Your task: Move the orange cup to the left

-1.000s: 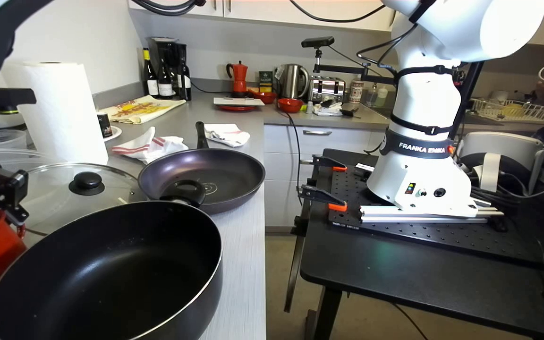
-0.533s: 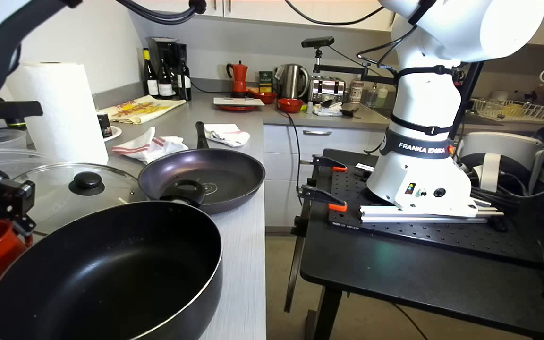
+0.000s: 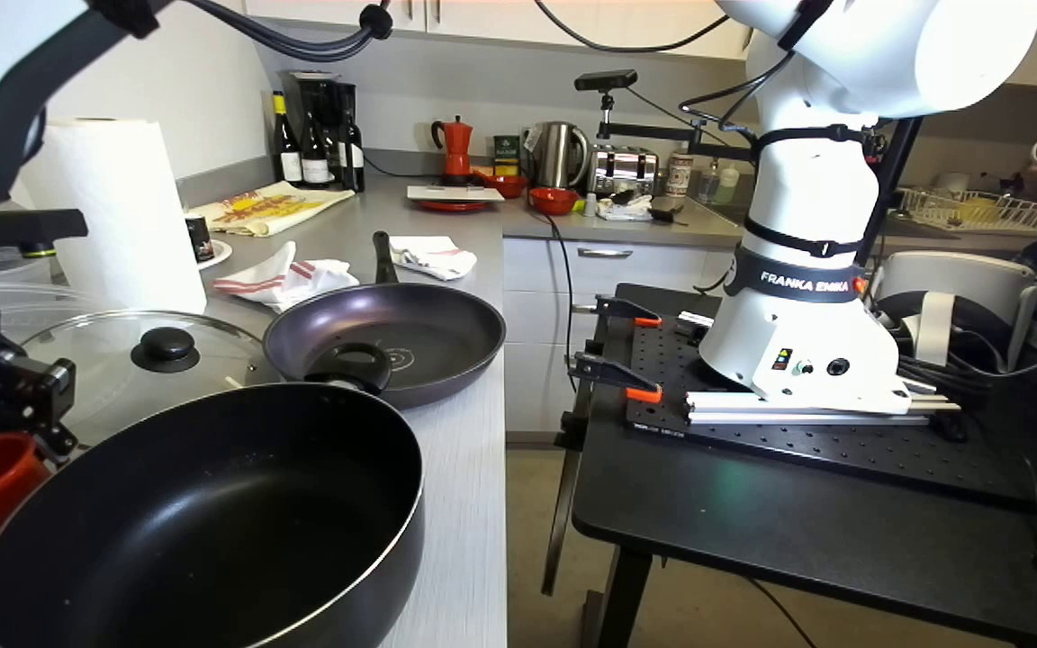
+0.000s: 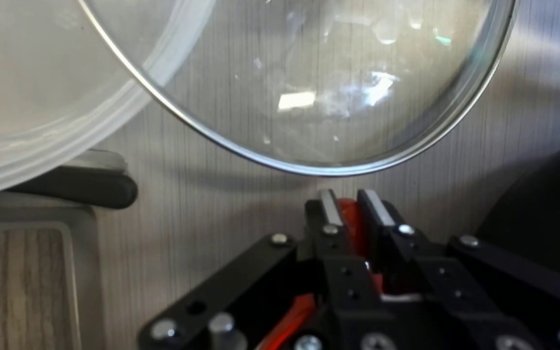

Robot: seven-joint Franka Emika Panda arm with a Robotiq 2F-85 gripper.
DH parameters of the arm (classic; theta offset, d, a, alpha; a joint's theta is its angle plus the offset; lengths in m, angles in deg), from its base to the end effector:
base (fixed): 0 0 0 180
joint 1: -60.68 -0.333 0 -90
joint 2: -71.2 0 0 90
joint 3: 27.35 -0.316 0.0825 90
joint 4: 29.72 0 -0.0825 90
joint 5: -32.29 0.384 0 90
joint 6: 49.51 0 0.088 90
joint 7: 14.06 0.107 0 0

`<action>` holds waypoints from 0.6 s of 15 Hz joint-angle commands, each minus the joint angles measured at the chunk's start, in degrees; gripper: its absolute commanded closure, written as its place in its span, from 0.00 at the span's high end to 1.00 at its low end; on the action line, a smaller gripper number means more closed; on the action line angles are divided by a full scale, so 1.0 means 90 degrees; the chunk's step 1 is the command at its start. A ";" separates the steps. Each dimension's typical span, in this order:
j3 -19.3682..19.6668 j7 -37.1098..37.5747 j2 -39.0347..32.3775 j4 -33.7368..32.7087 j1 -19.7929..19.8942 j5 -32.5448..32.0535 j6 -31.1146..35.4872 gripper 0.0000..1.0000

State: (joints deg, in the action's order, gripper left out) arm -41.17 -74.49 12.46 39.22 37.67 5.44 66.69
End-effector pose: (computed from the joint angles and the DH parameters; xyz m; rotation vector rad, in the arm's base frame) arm 0.6315 0.3830 0.1478 1.7968 2.3757 -0.3021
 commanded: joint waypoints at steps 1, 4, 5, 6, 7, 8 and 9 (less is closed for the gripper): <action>0.0058 -0.0283 -0.0211 -0.0353 -0.0085 0.0206 -0.0069 0.04; 0.0065 -0.0336 -0.0309 -0.0470 -0.0121 0.0220 -0.0110 0.04; 0.0066 -0.0351 -0.0340 -0.0503 -0.0134 0.0222 -0.0122 0.04; 0.0068 -0.0370 -0.0367 -0.0531 -0.0146 0.0219 -0.0127 0.04; 0.0071 -0.0394 -0.0387 -0.0570 -0.0161 0.0220 -0.0139 0.04; 0.0073 -0.0424 -0.0401 -0.0602 -0.0172 0.0226 -0.0152 0.04; 0.0078 -0.0447 -0.0420 -0.0633 -0.0183 0.0229 -0.0161 0.04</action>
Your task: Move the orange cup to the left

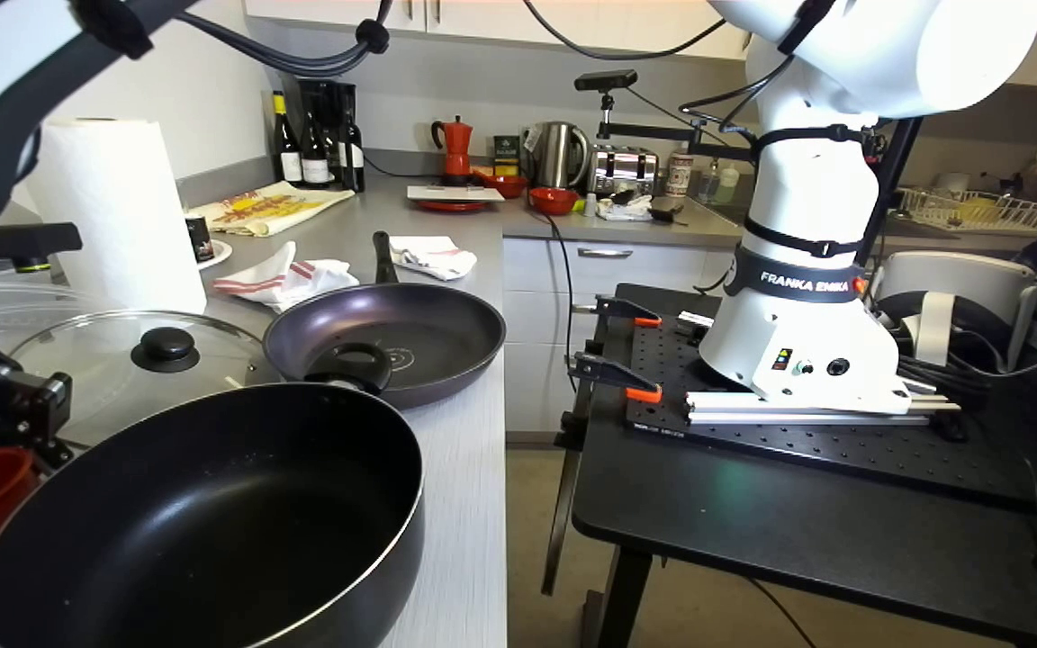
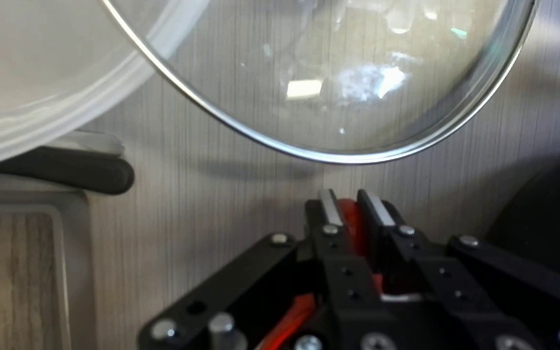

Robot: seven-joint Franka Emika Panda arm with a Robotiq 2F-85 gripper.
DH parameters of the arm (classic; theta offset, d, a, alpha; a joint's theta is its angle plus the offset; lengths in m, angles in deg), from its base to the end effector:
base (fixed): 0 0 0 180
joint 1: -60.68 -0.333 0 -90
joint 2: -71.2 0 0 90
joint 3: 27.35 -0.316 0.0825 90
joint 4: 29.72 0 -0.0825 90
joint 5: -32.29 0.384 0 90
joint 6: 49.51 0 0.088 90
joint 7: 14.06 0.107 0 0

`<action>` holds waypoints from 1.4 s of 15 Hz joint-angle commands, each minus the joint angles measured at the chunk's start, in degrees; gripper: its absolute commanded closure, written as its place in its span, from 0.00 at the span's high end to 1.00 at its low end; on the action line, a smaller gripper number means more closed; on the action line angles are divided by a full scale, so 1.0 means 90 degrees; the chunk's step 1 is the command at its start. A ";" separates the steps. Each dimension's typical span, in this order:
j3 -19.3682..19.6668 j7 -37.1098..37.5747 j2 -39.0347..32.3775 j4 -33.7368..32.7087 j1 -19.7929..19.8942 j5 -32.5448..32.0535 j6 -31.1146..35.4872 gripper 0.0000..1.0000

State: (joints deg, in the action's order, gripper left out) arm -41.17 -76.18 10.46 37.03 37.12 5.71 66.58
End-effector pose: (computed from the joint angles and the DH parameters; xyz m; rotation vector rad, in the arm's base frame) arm 0.6323 0.3890 0.1380 1.7686 2.4092 -0.3014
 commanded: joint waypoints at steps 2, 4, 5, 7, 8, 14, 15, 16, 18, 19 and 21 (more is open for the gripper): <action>0.0083 -0.0290 -0.0231 -0.0440 -0.0141 0.0203 -0.0154 0.04; 0.0089 -0.0334 -0.0255 -0.0494 -0.0155 0.0208 -0.0168 0.04; 0.0092 -0.0348 -0.0272 -0.0522 -0.0161 0.0211 -0.0171 0.04; 0.0097 -0.0357 -0.0281 -0.0542 -0.0172 0.0212 -0.0187 0.04; 0.0099 -0.0365 -0.0280 -0.0545 -0.0174 0.0211 -0.0199 0.04; 0.0110 -0.0367 -0.0275 -0.0559 -0.0189 0.0210 -0.0221 0.60; 0.0110 -0.0369 -0.0273 -0.0561 -0.0190 0.0210 -0.0223 0.68; 0.0112 -0.0364 -0.0273 -0.0567 -0.0190 0.0213 -0.0229 0.75; 0.0114 -0.0361 -0.0276 -0.0588 -0.0193 0.0216 -0.0245 0.90; 0.0118 -0.0357 -0.0281 -0.0606 -0.0195 0.0215 -0.0251 0.98; 0.0121 -0.0362 -0.0293 -0.0642 -0.0199 0.0217 -0.0271 1.00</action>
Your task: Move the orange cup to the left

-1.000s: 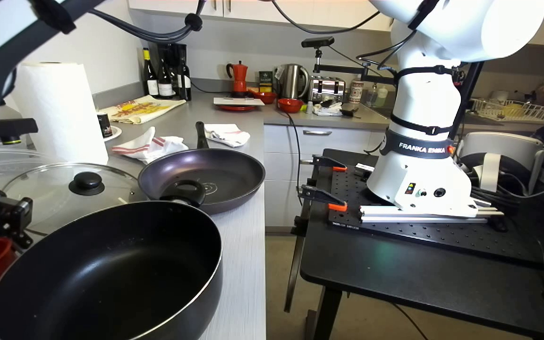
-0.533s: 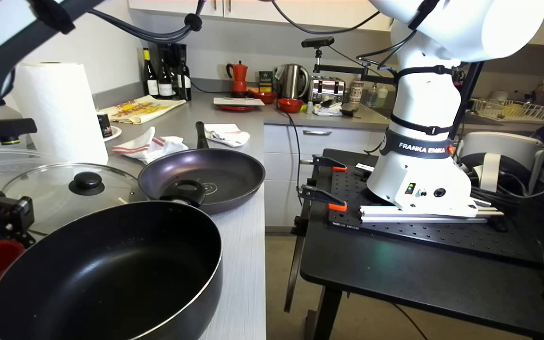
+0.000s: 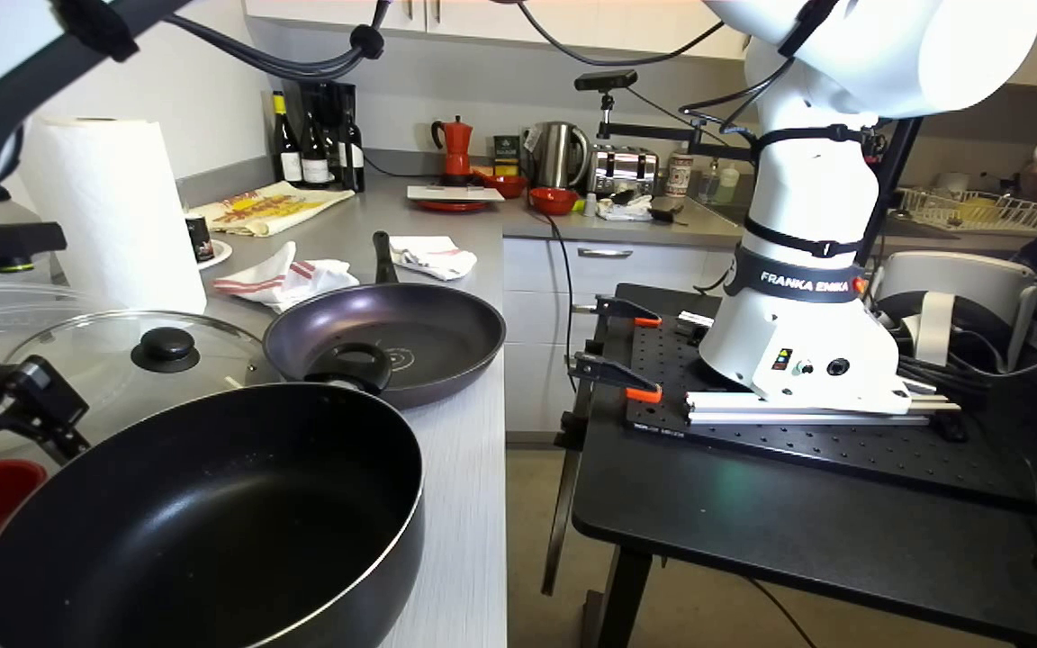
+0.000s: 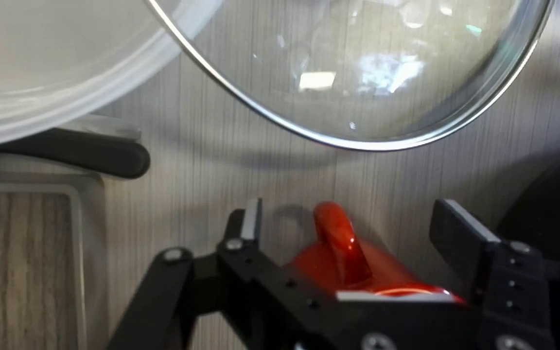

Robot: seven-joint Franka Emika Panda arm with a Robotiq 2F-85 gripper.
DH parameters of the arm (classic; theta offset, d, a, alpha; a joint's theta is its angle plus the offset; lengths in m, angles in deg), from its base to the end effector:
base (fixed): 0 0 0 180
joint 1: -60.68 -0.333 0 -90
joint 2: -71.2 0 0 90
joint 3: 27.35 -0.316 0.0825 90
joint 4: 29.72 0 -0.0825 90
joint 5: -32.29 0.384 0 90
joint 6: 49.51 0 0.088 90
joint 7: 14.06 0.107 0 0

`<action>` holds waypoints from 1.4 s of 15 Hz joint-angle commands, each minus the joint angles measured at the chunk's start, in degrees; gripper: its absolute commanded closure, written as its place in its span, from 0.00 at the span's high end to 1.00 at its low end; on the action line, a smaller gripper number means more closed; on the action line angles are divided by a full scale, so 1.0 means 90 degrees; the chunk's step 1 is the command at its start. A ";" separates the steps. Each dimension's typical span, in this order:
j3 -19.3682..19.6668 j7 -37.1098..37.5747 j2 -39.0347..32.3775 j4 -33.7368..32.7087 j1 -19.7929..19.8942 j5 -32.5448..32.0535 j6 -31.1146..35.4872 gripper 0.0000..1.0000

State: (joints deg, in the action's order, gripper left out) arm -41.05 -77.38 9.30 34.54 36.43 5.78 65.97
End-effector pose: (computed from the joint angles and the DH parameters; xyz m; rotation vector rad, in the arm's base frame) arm 0.6360 0.3958 0.1404 1.7441 2.4240 -0.2877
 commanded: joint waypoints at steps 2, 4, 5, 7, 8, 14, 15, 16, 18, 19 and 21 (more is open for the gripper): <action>0.0113 -0.0227 -0.0172 -0.0396 -0.0127 0.0208 -0.0227 1.00; 0.0118 -0.0224 -0.0178 -0.0430 -0.0132 0.0210 -0.0252 1.00; 0.0113 -0.0236 -0.0173 -0.0438 -0.0127 0.0217 -0.0272 1.00; 0.0128 -0.0171 -0.0091 -0.0373 -0.0139 0.0202 -0.0272 1.00; -0.0022 -0.0092 -0.0034 -0.0282 -0.0038 0.0037 -0.0267 1.00; -0.0003 0.0078 0.0388 0.0012 -0.0073 -0.0079 -0.0146 1.00; 0.0013 0.0124 0.0487 0.0068 -0.0086 -0.0105 -0.0119 1.00; 0.0011 0.0138 0.0575 0.0105 -0.0088 -0.0109 -0.0123 1.00; 0.0014 0.0186 0.0779 0.0212 -0.0096 -0.0127 -0.0098 1.00; 0.0011 0.0211 0.0890 0.0289 -0.0094 -0.0130 -0.0083 1.00; 0.0018 0.0259 0.1106 0.0448 -0.0103 -0.0142 -0.0067 1.00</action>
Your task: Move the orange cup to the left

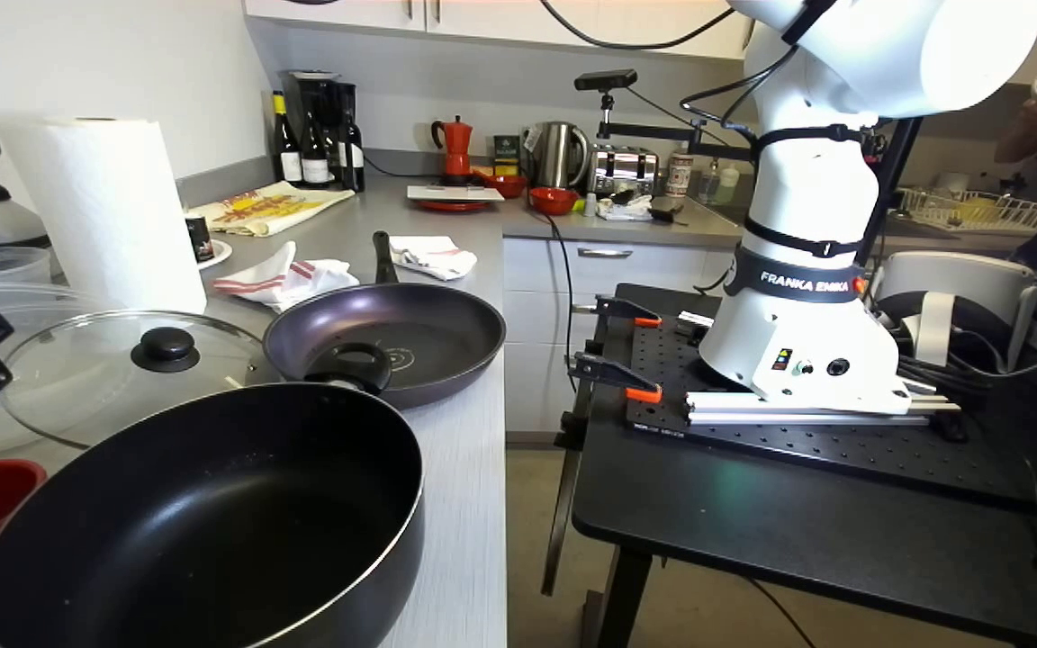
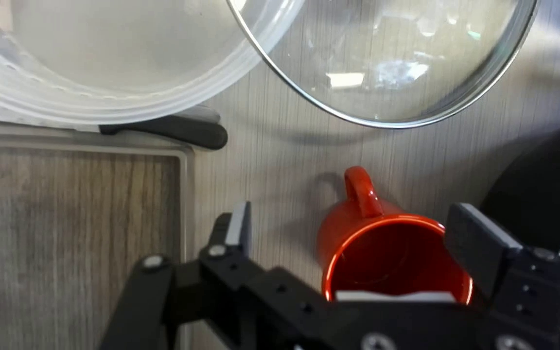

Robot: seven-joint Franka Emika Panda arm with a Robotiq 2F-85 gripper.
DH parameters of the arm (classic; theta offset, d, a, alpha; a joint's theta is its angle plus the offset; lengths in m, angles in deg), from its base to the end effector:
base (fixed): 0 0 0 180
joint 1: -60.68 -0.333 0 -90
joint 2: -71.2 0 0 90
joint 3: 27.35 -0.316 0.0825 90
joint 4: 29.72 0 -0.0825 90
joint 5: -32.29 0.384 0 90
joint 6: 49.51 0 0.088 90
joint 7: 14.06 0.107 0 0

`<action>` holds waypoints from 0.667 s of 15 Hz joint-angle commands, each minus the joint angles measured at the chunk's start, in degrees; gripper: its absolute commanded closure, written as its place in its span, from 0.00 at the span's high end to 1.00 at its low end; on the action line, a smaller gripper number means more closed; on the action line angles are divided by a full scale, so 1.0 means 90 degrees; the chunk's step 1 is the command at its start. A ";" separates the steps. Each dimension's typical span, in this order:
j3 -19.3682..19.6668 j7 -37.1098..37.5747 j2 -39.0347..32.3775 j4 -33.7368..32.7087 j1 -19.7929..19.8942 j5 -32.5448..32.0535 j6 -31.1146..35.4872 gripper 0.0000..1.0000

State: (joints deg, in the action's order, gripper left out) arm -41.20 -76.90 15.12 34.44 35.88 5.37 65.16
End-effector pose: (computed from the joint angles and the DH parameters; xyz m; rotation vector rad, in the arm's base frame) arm 0.6455 0.4081 0.2167 1.7262 2.3811 -0.1694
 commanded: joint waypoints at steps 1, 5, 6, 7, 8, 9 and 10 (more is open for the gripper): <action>0.0033 0.0225 0.0551 0.0524 -0.0041 -0.0088 0.0004 1.00; 0.0060 0.0369 0.0858 0.0792 -0.0052 -0.0120 0.0040 1.00; 0.0080 0.0410 0.0897 0.0826 -0.0056 -0.0147 0.0090 1.00; 0.0008 0.0207 0.0621 0.0478 -0.0013 -0.0027 0.0007 1.00; 0.0013 0.0239 0.0673 0.0530 -0.0013 -0.0035 0.0010 1.00; 0.0017 0.0250 0.0710 0.0567 -0.0012 -0.0037 0.0011 1.00; 0.0021 0.0255 0.0735 0.0601 -0.0012 -0.0038 0.0014 1.00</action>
State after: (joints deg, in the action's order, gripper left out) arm -41.02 -74.61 21.75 39.87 35.77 5.04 65.28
